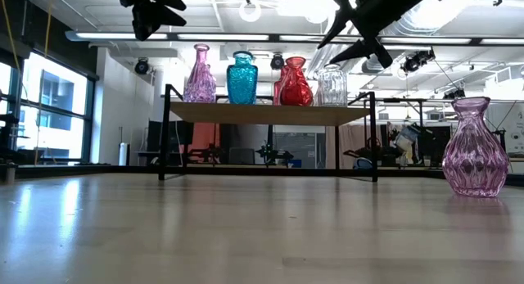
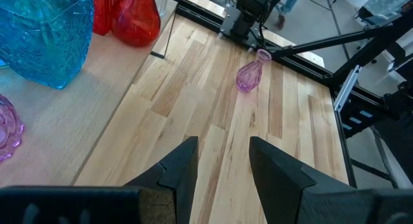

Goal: Sort vases onto shelf
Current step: Adjust the transparent vase

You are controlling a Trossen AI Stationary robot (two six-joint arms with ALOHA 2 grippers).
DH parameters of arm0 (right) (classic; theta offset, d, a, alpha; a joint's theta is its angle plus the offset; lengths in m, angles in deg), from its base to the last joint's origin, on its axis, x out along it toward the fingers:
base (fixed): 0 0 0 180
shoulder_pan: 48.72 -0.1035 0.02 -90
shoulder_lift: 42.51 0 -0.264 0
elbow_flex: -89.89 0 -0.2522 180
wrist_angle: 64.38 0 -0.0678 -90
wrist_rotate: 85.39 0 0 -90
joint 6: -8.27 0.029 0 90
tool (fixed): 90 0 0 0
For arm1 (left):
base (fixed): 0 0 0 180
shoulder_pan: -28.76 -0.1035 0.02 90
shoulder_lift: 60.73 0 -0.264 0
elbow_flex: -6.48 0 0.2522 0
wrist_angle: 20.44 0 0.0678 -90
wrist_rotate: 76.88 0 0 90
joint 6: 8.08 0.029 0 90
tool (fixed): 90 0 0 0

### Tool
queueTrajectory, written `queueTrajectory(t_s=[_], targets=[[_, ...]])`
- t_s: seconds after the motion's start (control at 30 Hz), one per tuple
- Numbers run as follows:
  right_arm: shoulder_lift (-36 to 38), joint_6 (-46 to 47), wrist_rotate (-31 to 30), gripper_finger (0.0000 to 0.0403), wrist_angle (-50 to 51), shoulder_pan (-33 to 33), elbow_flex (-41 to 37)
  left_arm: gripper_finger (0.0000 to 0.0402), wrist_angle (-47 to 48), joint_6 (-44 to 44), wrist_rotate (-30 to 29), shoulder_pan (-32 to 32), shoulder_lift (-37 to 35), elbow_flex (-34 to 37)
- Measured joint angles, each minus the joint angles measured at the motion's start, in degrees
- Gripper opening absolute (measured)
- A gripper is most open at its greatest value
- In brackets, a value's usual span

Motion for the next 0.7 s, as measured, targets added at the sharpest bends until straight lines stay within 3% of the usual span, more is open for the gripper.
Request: queueTrajectory(t_s=[0.7], targets=[[0.92, 1.51, -2.13, 0.0181, 3.03, 0.02, 0.0, 0.0131, -0.01, -0.01, 0.0, 0.01, 0.0, 0.0]])
